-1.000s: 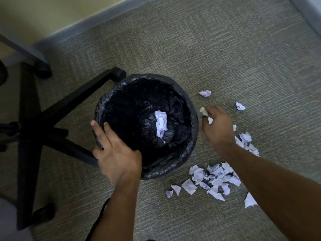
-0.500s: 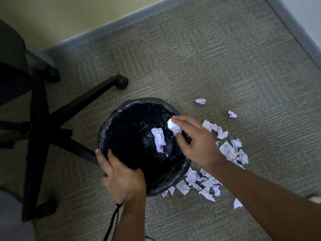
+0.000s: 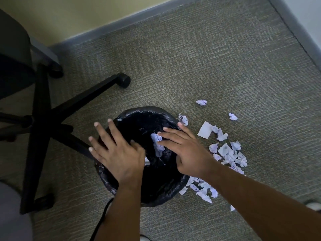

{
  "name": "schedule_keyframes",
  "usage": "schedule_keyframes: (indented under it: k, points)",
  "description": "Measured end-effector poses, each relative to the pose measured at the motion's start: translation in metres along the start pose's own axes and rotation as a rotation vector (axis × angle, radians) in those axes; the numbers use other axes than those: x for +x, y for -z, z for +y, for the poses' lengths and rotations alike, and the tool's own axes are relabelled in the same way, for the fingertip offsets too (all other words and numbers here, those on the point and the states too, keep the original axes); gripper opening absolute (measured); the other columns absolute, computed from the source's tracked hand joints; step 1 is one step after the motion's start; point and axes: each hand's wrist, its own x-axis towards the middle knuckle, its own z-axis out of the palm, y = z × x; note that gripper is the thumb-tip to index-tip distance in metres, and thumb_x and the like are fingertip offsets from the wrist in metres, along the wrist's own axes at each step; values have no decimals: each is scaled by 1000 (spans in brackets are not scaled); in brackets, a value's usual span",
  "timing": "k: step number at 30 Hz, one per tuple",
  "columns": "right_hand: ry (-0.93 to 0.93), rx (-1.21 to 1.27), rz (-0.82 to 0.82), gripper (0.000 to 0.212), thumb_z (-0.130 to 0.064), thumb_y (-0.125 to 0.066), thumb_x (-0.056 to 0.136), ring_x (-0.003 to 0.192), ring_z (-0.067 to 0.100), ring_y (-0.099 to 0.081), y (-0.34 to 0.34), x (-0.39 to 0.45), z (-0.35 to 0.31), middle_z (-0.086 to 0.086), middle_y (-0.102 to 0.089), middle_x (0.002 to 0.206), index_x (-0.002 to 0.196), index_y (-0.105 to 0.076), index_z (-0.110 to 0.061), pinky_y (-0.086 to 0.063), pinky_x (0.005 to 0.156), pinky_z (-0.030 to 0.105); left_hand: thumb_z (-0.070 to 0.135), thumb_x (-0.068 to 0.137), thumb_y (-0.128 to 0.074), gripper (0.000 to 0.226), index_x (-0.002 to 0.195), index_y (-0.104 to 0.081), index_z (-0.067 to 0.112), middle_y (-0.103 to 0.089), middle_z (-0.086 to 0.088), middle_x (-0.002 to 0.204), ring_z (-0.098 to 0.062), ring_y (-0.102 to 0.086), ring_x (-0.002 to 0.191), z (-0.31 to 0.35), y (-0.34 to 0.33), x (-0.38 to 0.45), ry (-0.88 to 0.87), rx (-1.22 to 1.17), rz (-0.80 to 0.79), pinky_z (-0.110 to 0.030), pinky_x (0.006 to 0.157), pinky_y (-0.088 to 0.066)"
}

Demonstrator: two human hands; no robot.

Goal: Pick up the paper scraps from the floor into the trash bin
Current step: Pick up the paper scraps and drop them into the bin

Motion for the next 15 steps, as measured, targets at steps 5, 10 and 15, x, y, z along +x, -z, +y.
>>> schedule_keyframes:
  k: [5, 10, 15]
  points:
    - [-98, 269, 271, 45, -9, -56, 96, 147, 9, -32, 11, 2, 5, 2, -37, 159, 141, -53, -9, -20, 124, 34, 45, 86, -56, 88, 153, -2, 21, -18, -13, 155, -49, -24, 131, -2, -14, 11, 4, 129, -75, -64, 108, -18]
    - [-600, 395, 542, 37, -22, -52, 103, 129, 17, -51, 4, 18, 46, 3, -54, 138, 140, -50, -14, -42, 111, 41, 47, 84, -59, 96, 153, 3, 22, -22, -13, 152, -47, -35, 118, -12, -11, 12, -70, 234, -56, -62, 93, -34]
    - [-748, 149, -28, 56, -28, -63, 89, 132, 35, -48, -43, 30, 104, 10, -45, 149, 143, -51, -17, -40, 111, 41, 42, 69, -75, 120, 153, 9, 18, -17, -15, 153, -45, -39, 111, -25, -12, 7, -127, 326, -104, -57, 87, -40]
